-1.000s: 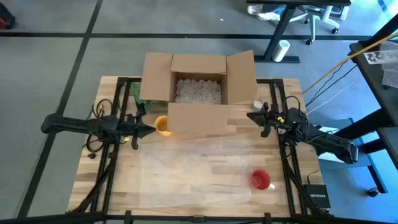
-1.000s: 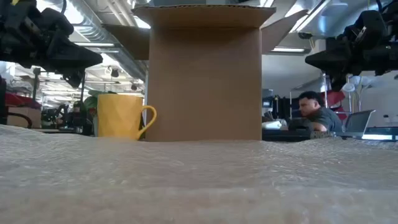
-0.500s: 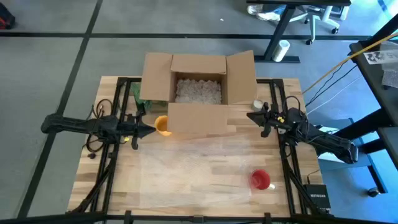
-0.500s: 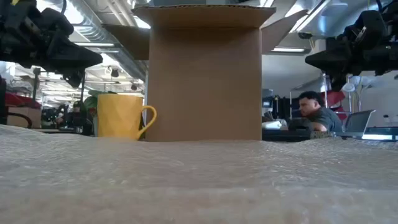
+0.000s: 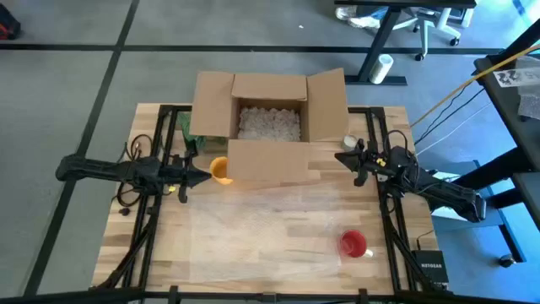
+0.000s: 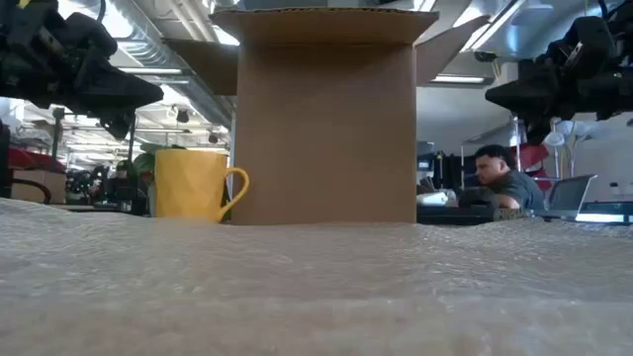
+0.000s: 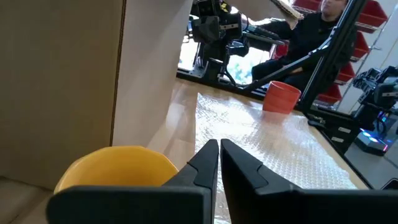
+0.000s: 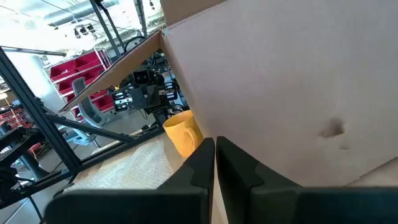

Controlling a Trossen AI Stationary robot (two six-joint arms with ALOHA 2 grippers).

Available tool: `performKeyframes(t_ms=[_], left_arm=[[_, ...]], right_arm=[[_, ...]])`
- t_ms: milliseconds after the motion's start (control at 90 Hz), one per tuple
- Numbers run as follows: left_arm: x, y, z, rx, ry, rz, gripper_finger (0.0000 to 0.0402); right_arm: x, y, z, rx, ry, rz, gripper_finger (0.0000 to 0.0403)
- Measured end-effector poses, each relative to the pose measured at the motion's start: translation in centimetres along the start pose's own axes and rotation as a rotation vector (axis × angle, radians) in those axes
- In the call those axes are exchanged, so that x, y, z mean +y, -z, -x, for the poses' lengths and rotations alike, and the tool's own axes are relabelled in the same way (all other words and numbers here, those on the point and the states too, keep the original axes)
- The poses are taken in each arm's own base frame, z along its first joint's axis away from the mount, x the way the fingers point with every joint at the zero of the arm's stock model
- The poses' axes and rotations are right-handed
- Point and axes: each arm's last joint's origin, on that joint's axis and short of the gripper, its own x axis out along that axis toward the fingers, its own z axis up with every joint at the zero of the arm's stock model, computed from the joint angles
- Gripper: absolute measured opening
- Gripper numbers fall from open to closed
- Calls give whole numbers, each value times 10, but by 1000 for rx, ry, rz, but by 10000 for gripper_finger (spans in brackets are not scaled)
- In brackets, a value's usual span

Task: Wrap mug
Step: Wrap the orange mug with the bubble wrap

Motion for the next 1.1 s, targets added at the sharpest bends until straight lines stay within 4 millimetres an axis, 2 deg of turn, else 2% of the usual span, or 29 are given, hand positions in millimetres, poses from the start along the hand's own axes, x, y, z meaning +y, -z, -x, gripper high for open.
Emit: performKeyframes(t_ms=[978, 1100], left_arm=[[2, -1, 0, -5, -24, 2, 0], [2, -1, 0, -6, -23, 44, 0]], right_arm=[[0, 0, 0, 3, -7, 33, 3], [1, 0, 0, 5, -17, 33, 3]])
